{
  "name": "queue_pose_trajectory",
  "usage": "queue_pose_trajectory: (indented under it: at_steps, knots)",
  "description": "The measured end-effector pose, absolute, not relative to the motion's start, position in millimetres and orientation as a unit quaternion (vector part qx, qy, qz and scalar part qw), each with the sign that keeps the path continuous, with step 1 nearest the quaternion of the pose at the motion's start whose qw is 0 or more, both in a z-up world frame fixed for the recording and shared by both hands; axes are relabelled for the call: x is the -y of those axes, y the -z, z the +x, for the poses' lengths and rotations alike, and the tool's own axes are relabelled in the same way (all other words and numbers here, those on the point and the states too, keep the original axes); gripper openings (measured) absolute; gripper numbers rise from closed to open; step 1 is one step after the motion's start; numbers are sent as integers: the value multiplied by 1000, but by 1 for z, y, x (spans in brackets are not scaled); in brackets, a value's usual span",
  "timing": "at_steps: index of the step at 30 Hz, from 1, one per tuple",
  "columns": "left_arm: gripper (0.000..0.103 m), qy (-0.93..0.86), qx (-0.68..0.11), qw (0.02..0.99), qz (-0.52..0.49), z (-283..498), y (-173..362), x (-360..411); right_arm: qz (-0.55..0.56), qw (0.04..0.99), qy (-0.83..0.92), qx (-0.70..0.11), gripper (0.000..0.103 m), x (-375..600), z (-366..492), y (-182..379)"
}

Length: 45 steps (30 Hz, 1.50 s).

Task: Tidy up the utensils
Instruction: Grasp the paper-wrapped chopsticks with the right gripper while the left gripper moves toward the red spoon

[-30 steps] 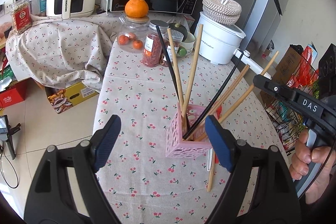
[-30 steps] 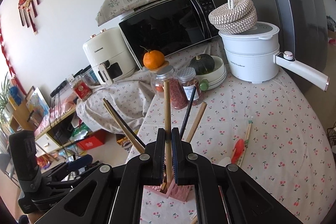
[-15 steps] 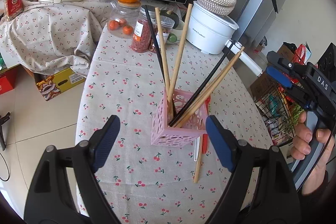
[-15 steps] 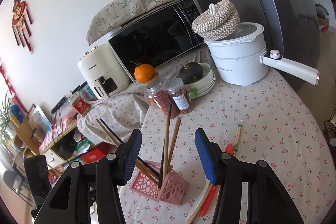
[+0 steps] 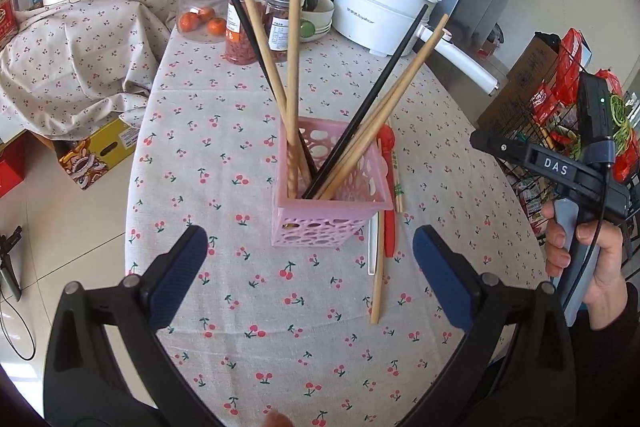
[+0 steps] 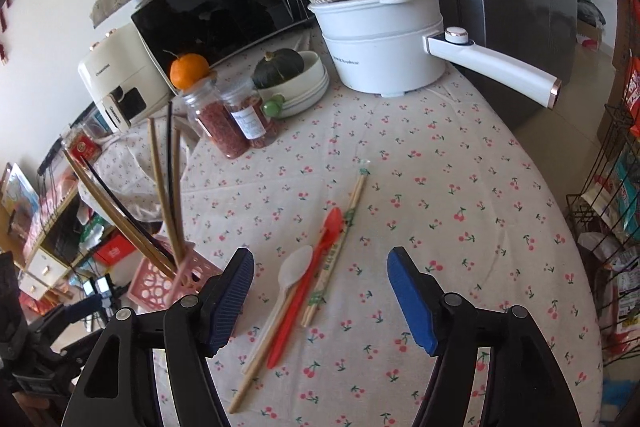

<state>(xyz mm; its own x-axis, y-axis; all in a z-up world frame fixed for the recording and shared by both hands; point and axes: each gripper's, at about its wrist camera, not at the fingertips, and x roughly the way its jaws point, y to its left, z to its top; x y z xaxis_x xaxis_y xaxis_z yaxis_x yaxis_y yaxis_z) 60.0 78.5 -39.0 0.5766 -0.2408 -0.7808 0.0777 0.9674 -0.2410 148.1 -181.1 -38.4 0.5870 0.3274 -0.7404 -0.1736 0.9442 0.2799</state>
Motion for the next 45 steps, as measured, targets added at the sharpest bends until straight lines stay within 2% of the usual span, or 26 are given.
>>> queue_pose_trajectory:
  at_steps: [13,24,27,29,30,32,45]
  knots:
    - [102,100,-472,874,-63,63,49,-65,56,849,-108,-515,71,171,185,104]
    - [102,90,-471,876,-53,59,51,-67,17,835,-95,-541,69,145,222,138]
    - [102,94,-465,879,-41,54,50,-59,-25,844,-83,-530,59,137,227,140]
    - [102,101,-464,880,-32,53,51,-51,-48,845,-73,-527,43,135,229,141]
    - [102,105,-465,879,-28,52,51,-46,-48,844,-75,-529,39,137,230,140]
    - [102,112,-468,876,-23,53,53,-39,-46,838,-80,-537,11,144,231,139]
    - [102,148,-504,849,61,75,65,67,26,819,-57,-571,9,241,213,124]
